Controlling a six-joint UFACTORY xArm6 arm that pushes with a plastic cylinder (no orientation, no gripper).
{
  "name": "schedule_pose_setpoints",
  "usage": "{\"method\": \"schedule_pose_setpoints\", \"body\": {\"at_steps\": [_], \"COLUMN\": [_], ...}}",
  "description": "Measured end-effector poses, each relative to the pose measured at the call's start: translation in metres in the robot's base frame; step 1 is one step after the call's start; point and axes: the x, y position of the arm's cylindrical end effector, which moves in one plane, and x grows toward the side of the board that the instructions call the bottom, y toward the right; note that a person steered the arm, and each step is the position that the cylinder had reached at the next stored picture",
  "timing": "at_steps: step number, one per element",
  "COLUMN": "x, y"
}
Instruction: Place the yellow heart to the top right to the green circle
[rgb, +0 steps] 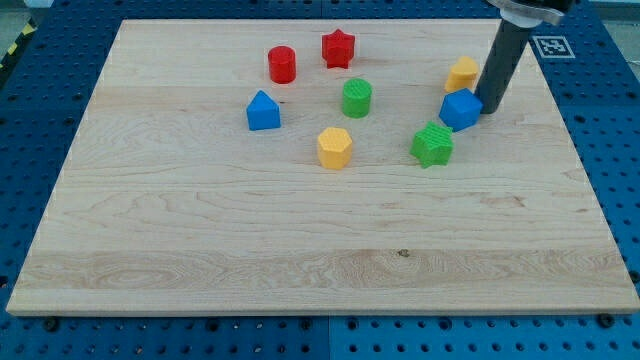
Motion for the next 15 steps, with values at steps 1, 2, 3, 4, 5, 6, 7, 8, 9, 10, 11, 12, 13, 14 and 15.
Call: {"method": "schedule_pose_setpoints", "body": {"at_steps": [1,2,3,4,5,6,7,8,9,10,11,12,13,14,15], "x": [-0.001,-0.024,-0.060,-0.066,-0.066,-0.066,-0.066,-0.067,-0.067,-0.059,-0.042,-0.029,-0.029,-0.029,-0.029], "y": [0.018,0.049,0.043,0.027,0.015,0.003,-0.007,0.000,0.042,0.046,0.041,0.030,0.023,0.012,-0.005]}}
